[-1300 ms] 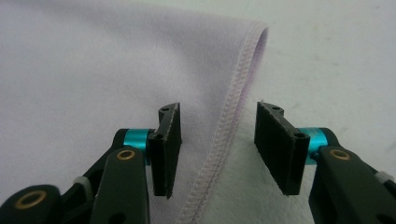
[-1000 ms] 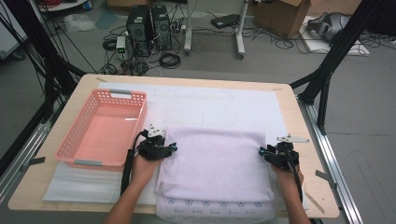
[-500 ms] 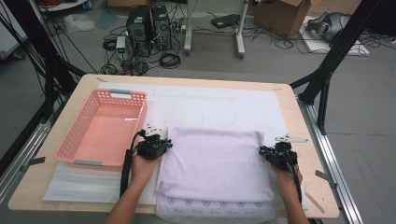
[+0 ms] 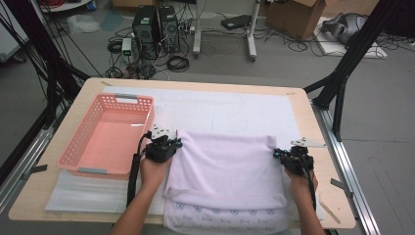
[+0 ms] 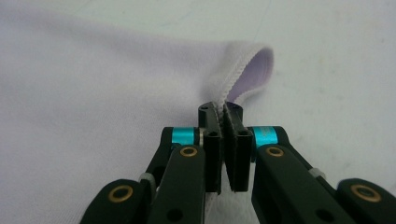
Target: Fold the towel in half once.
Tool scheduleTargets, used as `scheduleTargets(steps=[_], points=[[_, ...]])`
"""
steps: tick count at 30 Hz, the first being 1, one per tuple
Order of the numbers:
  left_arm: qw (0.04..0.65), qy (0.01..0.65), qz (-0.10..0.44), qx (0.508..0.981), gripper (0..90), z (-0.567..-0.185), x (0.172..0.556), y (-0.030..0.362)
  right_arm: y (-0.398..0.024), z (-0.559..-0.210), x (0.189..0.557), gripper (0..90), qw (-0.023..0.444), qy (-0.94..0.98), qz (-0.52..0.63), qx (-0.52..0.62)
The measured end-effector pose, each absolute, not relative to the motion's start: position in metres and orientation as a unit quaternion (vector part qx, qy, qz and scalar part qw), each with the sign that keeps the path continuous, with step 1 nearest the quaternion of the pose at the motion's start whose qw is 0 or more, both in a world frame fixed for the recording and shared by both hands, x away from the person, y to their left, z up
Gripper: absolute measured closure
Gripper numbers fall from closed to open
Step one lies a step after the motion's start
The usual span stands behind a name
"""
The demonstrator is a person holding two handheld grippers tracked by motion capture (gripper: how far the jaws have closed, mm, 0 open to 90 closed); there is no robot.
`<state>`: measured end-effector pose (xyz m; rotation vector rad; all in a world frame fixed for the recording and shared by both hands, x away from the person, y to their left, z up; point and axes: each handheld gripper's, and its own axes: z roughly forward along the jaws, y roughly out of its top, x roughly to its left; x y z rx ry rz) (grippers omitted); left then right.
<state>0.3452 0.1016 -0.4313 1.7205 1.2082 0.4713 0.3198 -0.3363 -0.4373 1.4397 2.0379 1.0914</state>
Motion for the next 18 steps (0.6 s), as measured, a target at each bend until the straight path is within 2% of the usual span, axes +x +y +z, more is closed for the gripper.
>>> scheduleTargets(steps=[12,18], points=[[0.508,0.496,0.231,0.665,87.6,-0.395,0.386,0.107,-0.338,-0.399,0.359,87.1,0.246,0.699,0.433,0.513],[0.509,0.512,0.227,0.654,87.6,-0.390,0.406,0.109,-0.333,-0.392,0.388,87.2,0.255,0.693,0.435,0.515]])
